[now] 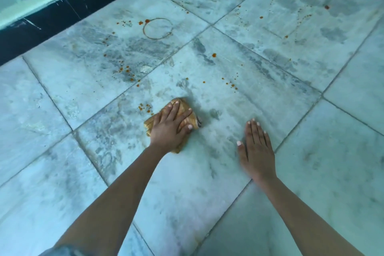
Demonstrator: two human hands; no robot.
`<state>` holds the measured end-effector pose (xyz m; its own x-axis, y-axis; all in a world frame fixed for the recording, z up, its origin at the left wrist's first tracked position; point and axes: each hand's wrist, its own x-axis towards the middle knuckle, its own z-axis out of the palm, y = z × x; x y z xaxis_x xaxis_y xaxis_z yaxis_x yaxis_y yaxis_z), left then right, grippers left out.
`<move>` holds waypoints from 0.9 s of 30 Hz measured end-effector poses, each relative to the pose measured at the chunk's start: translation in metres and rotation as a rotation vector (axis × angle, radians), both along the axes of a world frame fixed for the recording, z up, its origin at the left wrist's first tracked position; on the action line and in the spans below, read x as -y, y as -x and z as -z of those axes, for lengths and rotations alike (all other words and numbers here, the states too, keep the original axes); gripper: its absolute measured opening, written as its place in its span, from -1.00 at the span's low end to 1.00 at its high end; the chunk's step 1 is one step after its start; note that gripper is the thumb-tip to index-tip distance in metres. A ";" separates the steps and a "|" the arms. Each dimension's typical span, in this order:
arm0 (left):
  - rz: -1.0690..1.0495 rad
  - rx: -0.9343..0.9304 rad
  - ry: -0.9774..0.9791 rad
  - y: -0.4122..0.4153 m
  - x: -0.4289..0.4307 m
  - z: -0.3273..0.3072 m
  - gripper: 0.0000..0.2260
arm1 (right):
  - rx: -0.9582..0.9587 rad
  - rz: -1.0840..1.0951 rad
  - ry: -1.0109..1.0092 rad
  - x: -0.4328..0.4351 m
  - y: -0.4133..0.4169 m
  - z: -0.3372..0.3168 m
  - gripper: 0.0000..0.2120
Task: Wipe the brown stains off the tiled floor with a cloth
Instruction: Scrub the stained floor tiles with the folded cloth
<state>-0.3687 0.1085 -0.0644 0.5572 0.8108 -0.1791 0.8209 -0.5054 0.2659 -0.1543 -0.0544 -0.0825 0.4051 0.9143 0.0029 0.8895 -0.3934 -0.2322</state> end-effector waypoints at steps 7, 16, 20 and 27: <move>0.229 0.050 -0.085 0.024 0.052 0.006 -0.49 | -0.009 -0.132 -0.113 -0.046 0.039 -0.011 -0.37; -0.550 0.142 -0.008 0.063 -0.032 0.003 -0.53 | 0.007 -0.284 -0.038 -0.077 0.059 0.007 -0.37; -0.515 0.125 0.056 0.025 -0.066 0.001 -0.57 | 0.023 -0.275 -0.041 -0.080 0.058 0.014 -0.37; -0.060 0.041 -0.093 0.073 0.006 0.011 -0.47 | 0.029 -0.263 -0.032 -0.079 0.059 0.011 -0.39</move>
<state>-0.4414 0.1021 -0.0749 0.5123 0.8551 -0.0797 0.8400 -0.4796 0.2537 -0.2128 0.0248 -0.0938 0.1533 0.9873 0.0416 0.9667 -0.1412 -0.2133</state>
